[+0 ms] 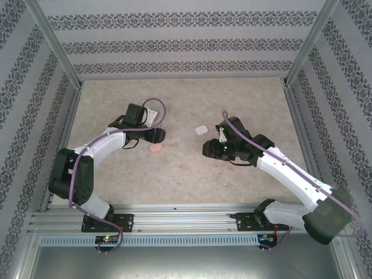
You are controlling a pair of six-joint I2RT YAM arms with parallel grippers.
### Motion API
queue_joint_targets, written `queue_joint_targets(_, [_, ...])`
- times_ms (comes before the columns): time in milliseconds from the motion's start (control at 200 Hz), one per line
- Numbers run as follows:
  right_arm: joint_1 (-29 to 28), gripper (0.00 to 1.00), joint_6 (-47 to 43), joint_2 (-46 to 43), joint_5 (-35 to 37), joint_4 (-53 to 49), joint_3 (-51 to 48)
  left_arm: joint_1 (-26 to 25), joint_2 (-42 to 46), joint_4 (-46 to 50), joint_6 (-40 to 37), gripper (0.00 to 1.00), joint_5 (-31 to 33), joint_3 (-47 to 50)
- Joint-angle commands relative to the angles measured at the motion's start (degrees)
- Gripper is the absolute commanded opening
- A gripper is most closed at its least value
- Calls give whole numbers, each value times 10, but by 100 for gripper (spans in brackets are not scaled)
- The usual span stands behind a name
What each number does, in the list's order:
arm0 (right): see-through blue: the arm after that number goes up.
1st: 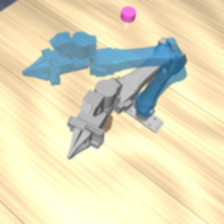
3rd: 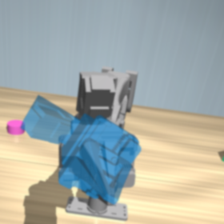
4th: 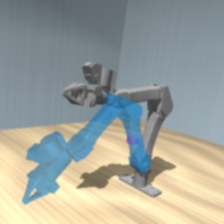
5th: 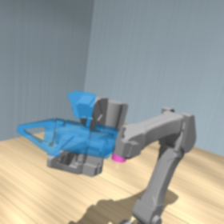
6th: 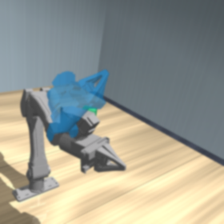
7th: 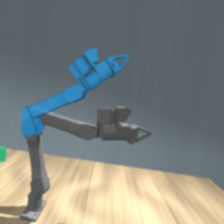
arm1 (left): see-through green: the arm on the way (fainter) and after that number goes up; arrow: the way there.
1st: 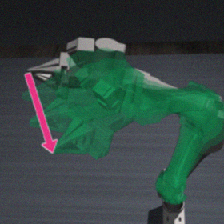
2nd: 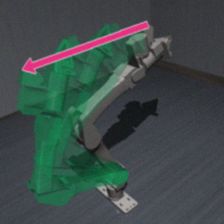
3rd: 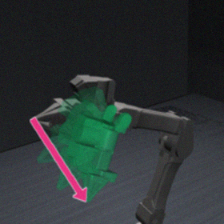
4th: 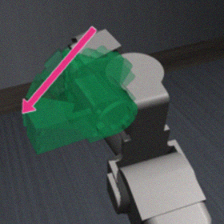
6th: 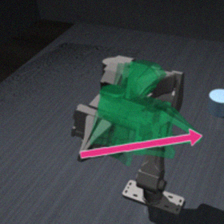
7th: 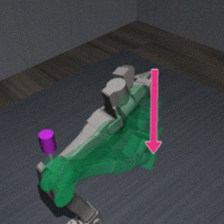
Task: Insert wireless bluetooth earbuds into charging case
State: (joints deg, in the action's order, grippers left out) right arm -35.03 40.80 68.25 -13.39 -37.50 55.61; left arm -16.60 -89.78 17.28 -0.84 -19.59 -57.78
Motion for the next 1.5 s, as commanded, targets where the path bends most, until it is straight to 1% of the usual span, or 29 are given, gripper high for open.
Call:
queue_joint_targets(0, [-19,45,10,26,21,13,32,2,25,78,-149,71,-66,10])
queue_joint_targets(50, [-26,45,10,37,22,13,39,3,25,94,-203,72,-74,11])
queue_joint_targets(110, [-32,46,8,47,20,13,47,3,21,113,-257,73,-65,7])
queue_joint_targets(190, [-37,46,9,52,22,13,50,2,3,140,-309,75,-40,-7])
queue_joint_targets(265, [-41,46,12,49,26,13,44,2,-21,166,-339,75,-7,-24])
queue_joint_targets(340, [-41,46,15,43,29,16,35,3,-45,192,-352,76,15,-41])
queue_joint_targets(395, [-41,47,17,38,32,18,27,3,-58,201,-355,76,21,-49])
queue_joint_targets(600, [-40,47,16,37,37,20,22,3,-94,194,-340,76,-8,-59])
queue_joint_targets(759, [-39,47,10,44,36,20,27,3,-134,219,-291,75,-36,-89])
queue_joint_targets(929, [-38,47,6,47,34,18,28,3,-147,226,-200,72,-94,-96])
queue_joint_targets(1074, [-38,47,5,45,34,16,25,0,-123,204,-95,72,-153,-73])
queue_joint_targets(1154, [-37,48,6,41,35,16,23,-7,-100,185,-35,72,-172,-52])
queue_joint_targets(1244, [-38,48,7,41,34,20,20,-29,-67,148,25,72,-189,-23])
queue_joint_targets(1349, [-39,48,14,49,32,26,21,-58,-35,80,98,71,-218,10])
queue_joint_targets(1434, [-44,48,17,61,36,25,27,-74,-15,44,128,71,-239,25])
queue_joint_targets(1494, [-53,48,14,75,48,19,38,-74,2,52,125,71,-220,26])
